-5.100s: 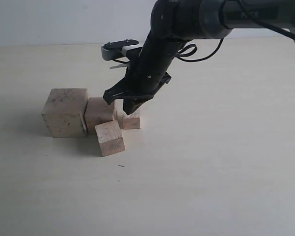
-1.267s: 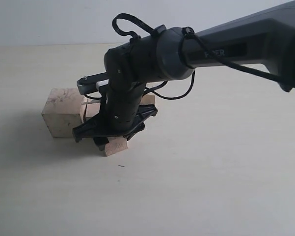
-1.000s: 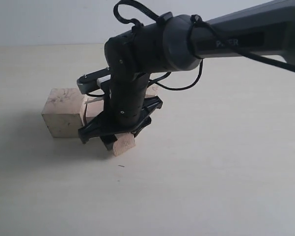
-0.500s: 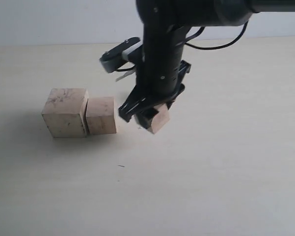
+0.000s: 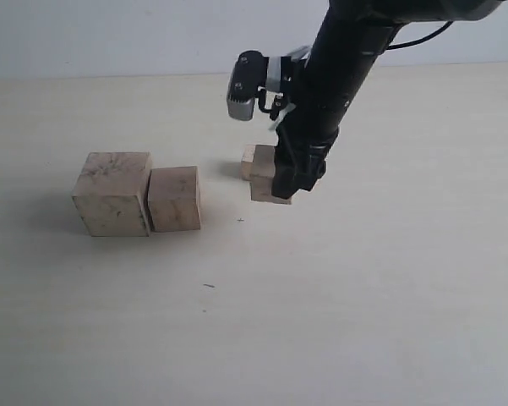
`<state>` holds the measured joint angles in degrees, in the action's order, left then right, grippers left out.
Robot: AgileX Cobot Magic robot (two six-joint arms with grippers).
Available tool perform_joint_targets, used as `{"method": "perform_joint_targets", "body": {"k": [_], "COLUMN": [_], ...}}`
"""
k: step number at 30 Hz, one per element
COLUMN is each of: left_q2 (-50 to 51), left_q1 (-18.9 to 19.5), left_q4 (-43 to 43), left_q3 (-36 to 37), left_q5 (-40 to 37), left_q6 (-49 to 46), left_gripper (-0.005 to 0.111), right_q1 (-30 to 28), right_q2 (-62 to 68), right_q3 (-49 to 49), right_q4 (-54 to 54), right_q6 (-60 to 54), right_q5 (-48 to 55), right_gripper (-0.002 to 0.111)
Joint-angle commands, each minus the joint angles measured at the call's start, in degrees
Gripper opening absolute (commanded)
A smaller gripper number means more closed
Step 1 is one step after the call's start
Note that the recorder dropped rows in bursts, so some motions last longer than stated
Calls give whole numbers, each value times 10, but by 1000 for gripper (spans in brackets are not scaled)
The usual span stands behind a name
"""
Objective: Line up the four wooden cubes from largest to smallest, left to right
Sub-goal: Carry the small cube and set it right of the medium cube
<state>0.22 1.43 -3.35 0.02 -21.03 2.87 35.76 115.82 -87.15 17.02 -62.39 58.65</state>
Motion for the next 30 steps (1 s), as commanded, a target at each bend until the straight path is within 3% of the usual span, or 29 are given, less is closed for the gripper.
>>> {"method": "perform_joint_targets", "body": {"k": [1, 13, 30], "left_q2": [-2, -2, -2], "left_q1": [-4, -4, -4], "left_q4": [3, 3, 3], "left_q3": [0, 0, 0], "left_q5": [4, 4, 4], "left_q6": [2, 2, 2], "left_gripper": [0, 0, 0], "right_q1": [5, 6, 6], "right_q2": [29, 105, 149], "right_q3": [-16, -116, -125], "right_q4": [5, 55, 102], "right_q6": [-86, -87, -111], "right_q5": [-15, 11, -19], "right_gripper": [0, 0, 0]}}
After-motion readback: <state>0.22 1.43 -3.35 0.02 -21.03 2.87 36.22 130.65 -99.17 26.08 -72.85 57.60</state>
